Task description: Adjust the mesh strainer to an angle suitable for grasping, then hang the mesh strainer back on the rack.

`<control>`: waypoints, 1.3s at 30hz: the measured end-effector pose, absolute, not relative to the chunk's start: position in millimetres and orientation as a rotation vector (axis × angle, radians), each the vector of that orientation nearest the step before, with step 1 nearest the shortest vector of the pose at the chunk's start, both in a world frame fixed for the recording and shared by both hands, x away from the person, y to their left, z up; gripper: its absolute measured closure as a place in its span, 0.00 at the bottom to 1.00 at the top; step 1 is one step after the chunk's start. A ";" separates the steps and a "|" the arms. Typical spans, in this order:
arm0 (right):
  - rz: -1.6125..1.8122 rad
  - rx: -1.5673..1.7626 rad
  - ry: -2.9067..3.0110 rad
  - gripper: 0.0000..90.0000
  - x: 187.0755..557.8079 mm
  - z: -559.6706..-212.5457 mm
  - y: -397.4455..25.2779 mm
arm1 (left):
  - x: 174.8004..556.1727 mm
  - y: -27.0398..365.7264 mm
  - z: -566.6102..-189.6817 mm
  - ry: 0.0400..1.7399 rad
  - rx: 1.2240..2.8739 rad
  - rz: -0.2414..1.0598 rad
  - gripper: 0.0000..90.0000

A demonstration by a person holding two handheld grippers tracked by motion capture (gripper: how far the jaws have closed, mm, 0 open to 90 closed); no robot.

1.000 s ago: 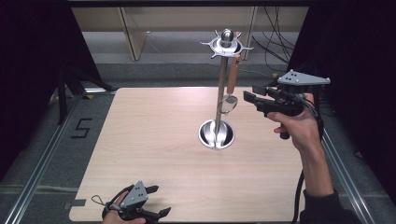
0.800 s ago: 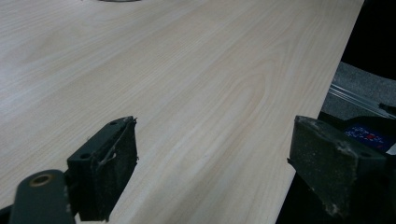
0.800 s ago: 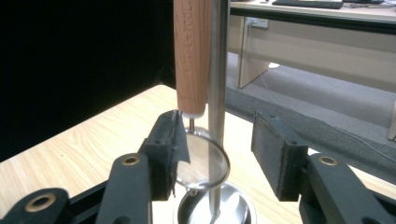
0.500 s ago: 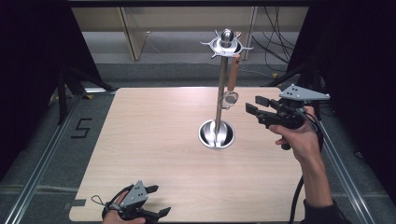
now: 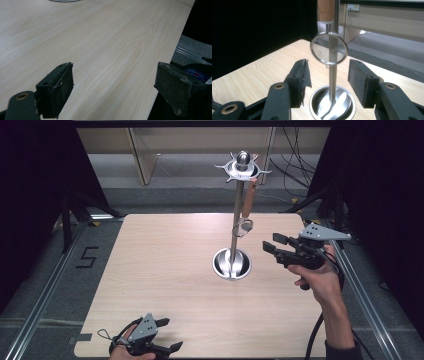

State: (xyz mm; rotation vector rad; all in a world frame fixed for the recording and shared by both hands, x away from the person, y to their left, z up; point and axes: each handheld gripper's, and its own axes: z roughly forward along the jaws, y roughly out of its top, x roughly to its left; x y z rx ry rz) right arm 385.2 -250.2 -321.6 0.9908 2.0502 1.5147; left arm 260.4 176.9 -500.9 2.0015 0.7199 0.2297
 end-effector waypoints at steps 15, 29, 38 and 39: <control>1.442 1.022 2.130 0.55 384.2 -345.3 -252.9 | 260.6 178.4 -499.1 0.714 2.012 0.227 0.16; 1.382 1.017 2.184 0.52 386.4 -368.3 -249.0 | 257.8 180.1 -498.0 0.718 2.008 0.232 0.16; 1.362 1.016 2.210 0.52 383.9 -377.2 -246.4 | 259.9 180.5 -497.6 0.693 2.014 0.258 0.16; 1.371 1.054 2.219 0.52 381.8 -378.6 -244.8 | 259.7 180.7 -497.5 0.694 2.013 0.257 0.16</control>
